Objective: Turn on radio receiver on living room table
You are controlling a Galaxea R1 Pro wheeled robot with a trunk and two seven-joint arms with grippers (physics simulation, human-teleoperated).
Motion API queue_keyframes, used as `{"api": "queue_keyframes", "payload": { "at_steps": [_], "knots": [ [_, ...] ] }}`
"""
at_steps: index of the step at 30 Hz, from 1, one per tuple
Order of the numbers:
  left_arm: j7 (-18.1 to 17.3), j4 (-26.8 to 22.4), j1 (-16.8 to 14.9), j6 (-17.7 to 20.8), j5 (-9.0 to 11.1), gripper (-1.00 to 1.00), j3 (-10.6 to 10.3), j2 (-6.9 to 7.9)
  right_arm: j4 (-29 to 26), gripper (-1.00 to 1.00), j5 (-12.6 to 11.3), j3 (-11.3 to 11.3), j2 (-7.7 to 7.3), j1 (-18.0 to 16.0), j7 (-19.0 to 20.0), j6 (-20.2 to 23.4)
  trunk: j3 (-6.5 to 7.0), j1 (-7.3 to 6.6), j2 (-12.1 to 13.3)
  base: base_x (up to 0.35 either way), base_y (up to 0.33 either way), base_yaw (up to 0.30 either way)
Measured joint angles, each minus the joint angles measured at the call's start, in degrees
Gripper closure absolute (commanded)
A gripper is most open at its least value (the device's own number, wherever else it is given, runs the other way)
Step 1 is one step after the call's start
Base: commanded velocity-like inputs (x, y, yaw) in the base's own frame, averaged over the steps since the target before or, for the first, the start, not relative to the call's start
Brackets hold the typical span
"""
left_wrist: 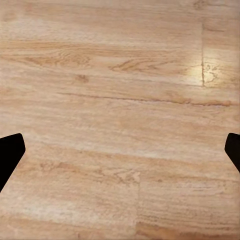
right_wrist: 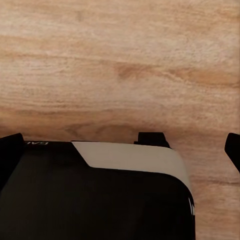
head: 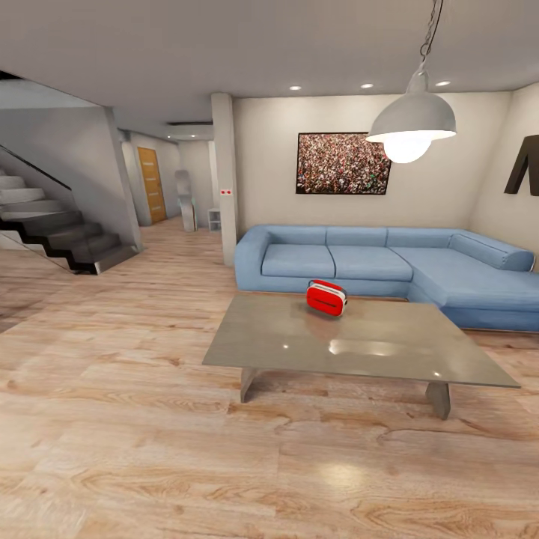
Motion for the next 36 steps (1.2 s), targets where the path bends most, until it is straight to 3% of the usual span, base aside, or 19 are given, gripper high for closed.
{"api": "queue_keyframes", "payload": {
  "at_steps": [36],
  "knots": [
    [0.09,-0.01,0.0,0.0,0.01,-1.0,0.08,0.0,0.0,-1.0,-0.09,-0.03,0.14,0.0,0.1,0.0,0.0,0.0,0.0,0.0,0.0,0.0]
  ]
}}
